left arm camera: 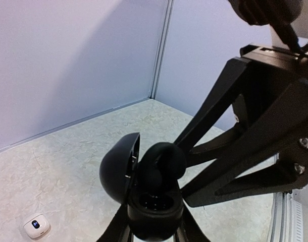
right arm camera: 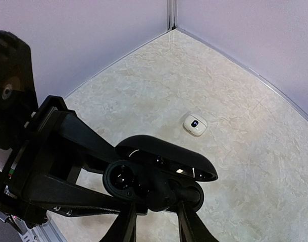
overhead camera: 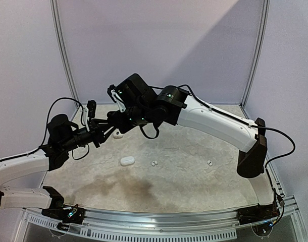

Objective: Insert the wireless bluetooth earbuds into the charging case
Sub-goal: Insert the left earbud into the left side groove of the charging case.

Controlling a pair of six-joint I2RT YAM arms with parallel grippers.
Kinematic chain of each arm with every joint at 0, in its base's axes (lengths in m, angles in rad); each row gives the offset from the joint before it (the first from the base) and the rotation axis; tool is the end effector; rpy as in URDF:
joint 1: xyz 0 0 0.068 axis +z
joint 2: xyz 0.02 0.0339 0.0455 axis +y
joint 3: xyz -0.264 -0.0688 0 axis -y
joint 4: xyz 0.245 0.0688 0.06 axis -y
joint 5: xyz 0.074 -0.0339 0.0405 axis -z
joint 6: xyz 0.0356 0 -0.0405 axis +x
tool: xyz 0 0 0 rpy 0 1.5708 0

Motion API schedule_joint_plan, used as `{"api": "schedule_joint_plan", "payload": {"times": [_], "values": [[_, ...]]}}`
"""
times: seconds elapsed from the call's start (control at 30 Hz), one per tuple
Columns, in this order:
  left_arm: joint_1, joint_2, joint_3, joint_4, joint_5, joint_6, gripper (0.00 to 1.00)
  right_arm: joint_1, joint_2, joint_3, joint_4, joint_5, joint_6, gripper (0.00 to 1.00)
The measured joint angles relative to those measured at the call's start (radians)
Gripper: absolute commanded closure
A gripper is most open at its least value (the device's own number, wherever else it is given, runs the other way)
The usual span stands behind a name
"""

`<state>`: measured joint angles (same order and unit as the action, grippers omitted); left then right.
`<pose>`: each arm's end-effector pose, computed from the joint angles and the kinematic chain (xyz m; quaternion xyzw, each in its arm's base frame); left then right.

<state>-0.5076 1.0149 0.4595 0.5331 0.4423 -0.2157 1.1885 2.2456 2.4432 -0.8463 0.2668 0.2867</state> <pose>0.1907 -0.1235 0.2572 0.2532 0.6678 -0.3880 0.5825 0.1951 0.4601 0.3611 -0.3335 0.8247 0.2084 0.4064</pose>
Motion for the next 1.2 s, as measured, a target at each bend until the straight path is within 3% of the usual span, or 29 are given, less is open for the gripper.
{"api": "schedule_joint_plan", "payload": {"times": [0.13, 0.77, 1.2], "values": [[0.000, 0.000, 0.004, -0.006, 0.000, -0.005, 1.00, 0.000, 0.000, 0.000, 0.000, 0.003, 0.006, 0.80], [0.000, 0.000, 0.014, -0.028, 0.000, -0.051, 1.00, -0.005, -0.001, 0.000, 0.002, -0.018, -0.019, 0.76], [0.002, 0.000, 0.014, 0.080, 0.018, -0.153, 1.00, -0.005, -0.043, -0.002, 0.002, -0.039, -0.042, 0.72]]}}
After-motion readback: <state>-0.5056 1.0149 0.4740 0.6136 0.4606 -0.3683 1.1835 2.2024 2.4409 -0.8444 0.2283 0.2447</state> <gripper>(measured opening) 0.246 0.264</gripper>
